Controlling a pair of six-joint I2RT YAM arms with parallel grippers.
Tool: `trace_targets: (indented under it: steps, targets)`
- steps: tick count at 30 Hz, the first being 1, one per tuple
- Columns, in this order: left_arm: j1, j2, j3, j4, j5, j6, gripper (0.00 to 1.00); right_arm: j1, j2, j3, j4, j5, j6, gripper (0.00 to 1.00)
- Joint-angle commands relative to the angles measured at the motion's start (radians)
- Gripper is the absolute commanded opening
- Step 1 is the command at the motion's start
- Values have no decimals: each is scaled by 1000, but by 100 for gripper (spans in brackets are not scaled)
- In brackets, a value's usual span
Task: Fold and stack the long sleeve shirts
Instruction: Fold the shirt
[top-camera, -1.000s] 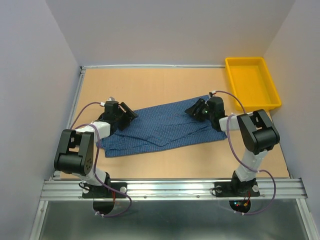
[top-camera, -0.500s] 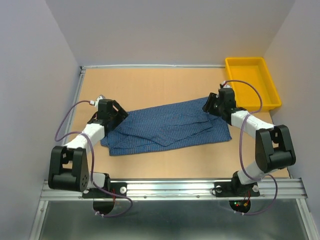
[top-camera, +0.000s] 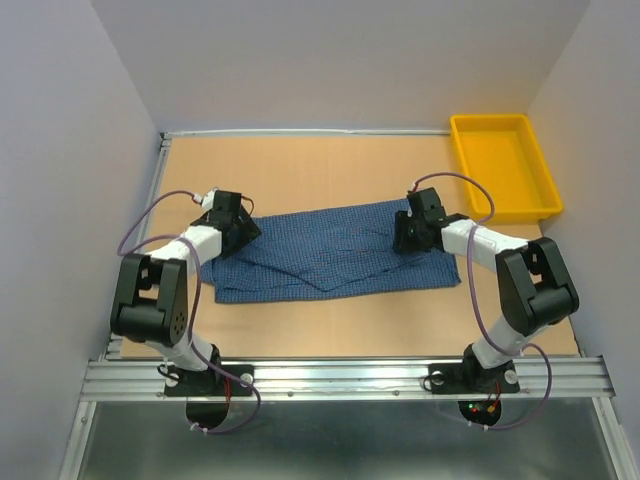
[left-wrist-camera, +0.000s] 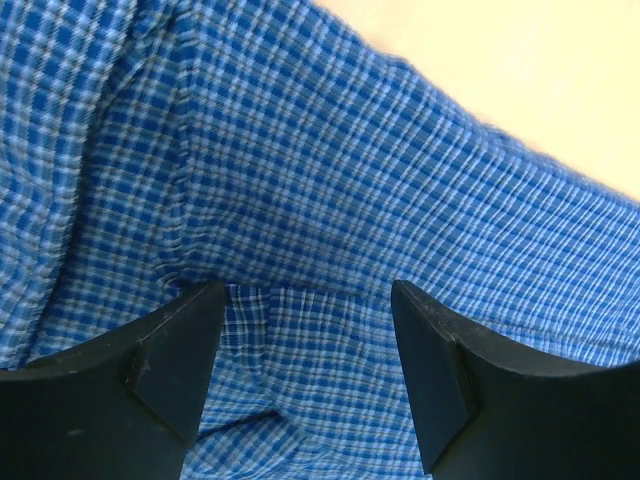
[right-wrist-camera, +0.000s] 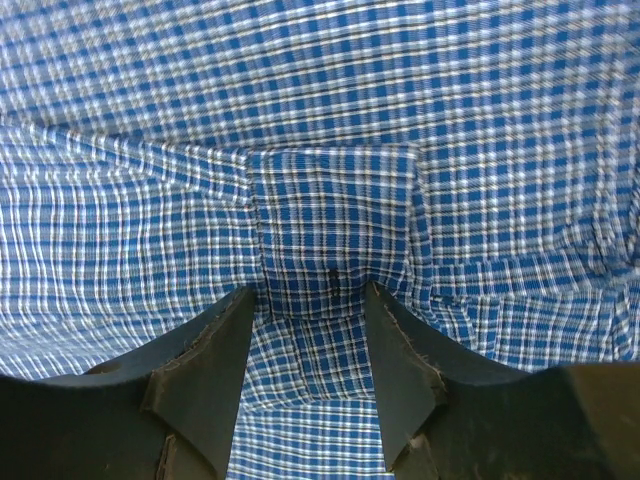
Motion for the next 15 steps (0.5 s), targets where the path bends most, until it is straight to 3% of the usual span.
trace_targets:
  steps: [1,8,12,15]
  targets:
    - [0,156,148,-28,-53,99,78,53,-19,-55,-130,-36,38,54]
    - [0,513,562,-112,-42,240,78,229,-121,-171,-247,-125,152,54]
    - [-9,716,959,-175,16,303,78,486,-197,-164,-259,-193,278,54]
    - [-34,838,1213,-197,74,348,79,614,-152,-67,-268,-232,272,54]
